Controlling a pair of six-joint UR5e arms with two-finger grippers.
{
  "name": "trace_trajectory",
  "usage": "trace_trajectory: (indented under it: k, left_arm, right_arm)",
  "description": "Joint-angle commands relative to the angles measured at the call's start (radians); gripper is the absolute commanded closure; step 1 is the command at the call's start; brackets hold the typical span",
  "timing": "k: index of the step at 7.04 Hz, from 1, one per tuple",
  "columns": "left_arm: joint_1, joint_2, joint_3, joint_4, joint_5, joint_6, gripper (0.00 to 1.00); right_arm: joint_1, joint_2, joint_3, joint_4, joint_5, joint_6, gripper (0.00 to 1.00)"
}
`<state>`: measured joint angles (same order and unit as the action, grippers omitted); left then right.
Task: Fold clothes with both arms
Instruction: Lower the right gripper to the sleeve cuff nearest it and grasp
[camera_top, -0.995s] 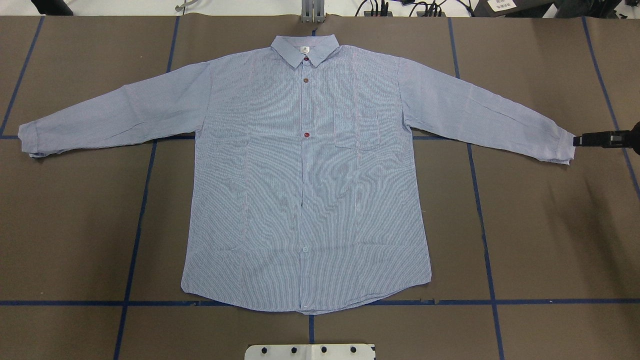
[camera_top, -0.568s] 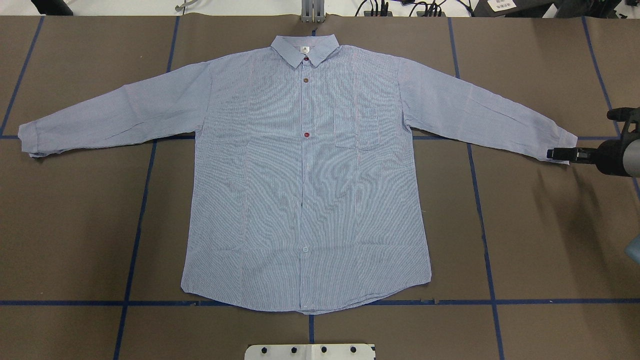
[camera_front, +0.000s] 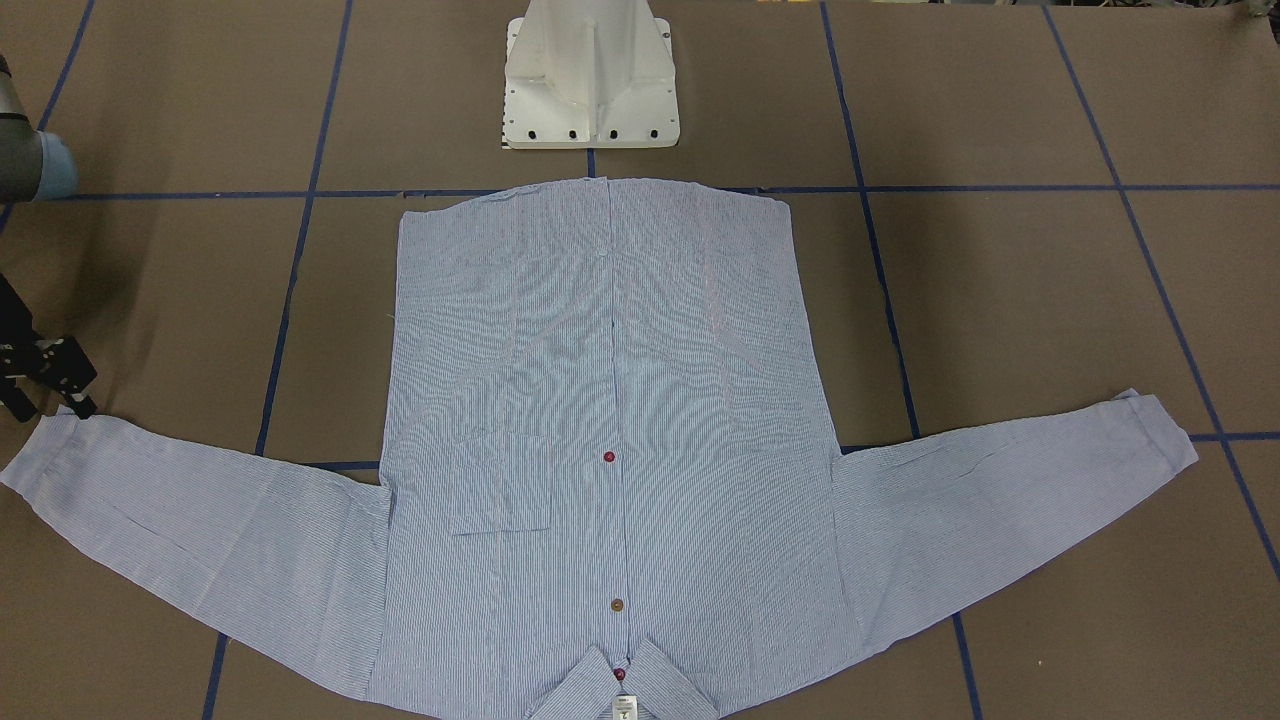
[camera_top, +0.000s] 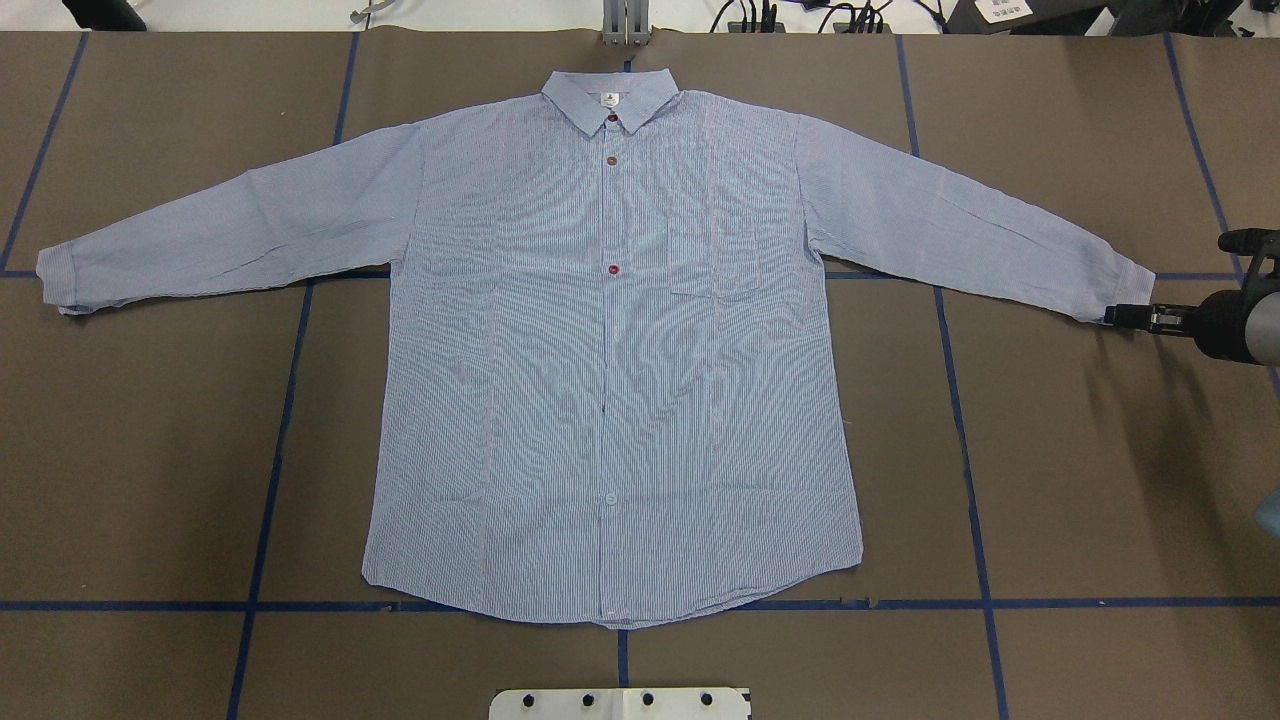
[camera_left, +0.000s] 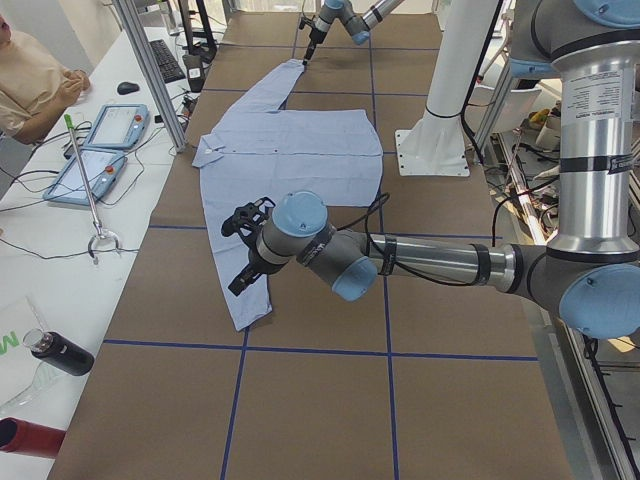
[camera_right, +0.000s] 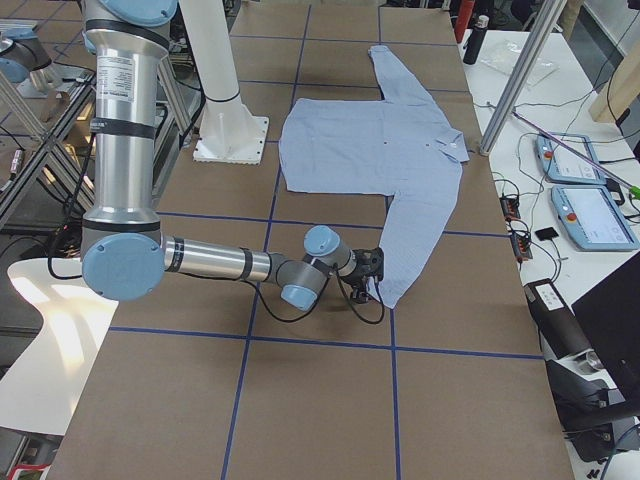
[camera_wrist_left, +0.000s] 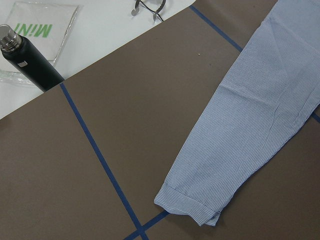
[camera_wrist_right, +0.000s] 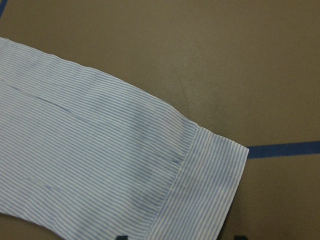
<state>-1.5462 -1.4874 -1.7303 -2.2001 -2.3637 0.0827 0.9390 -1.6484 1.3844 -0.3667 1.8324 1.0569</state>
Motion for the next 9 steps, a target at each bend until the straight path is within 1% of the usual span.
trace_trajectory:
  k: [1, 2, 3, 5, 6, 7, 8, 9]
  left_arm:
    - [0.0, -0.001, 0.002, -0.001, 0.0, 0.0, 0.0]
    - [0.0, 0.001, 0.002, -0.003, 0.0, 0.0, 0.0]
    - [0.0, 0.001, 0.002, -0.003, 0.0, 0.0, 0.0]
    - [0.0, -0.001, 0.0, -0.004, 0.0, 0.0, 0.0]
    - [0.0, 0.001, 0.002, -0.01, 0.0, 0.0, 0.0]
    - [0.0, 0.001, 0.002, -0.012, -0.002, 0.0, 0.0]
    - [0.0, 0.001, 0.005, -0.012, -0.008, 0.0, 0.0]
    - [0.0, 0.001, 0.005, -0.012, -0.008, 0.0, 0.0]
  right_arm:
    - [0.0, 0.001, 0.001, 0.0, 0.001, 0.005, 0.76]
    - [0.0, -0.001, -0.001, 0.0, 0.001, 0.003, 0.93]
    - [0.0, -0.001, 0.001, 0.002, 0.002, 0.003, 1.0]
    - [0.003, 0.001, 0.021, 0.002, 0.005, 0.003, 1.0]
    - [0.003, 0.01, 0.066, -0.011, 0.01, 0.005, 1.0]
    - [0.001, 0.031, 0.091, -0.017, 0.008, 0.006, 1.0]
    - [0.003, 0.104, 0.093, -0.061, 0.008, 0.023, 1.0]
    - [0.001, 0.202, 0.099, -0.162, 0.001, 0.061, 1.0]
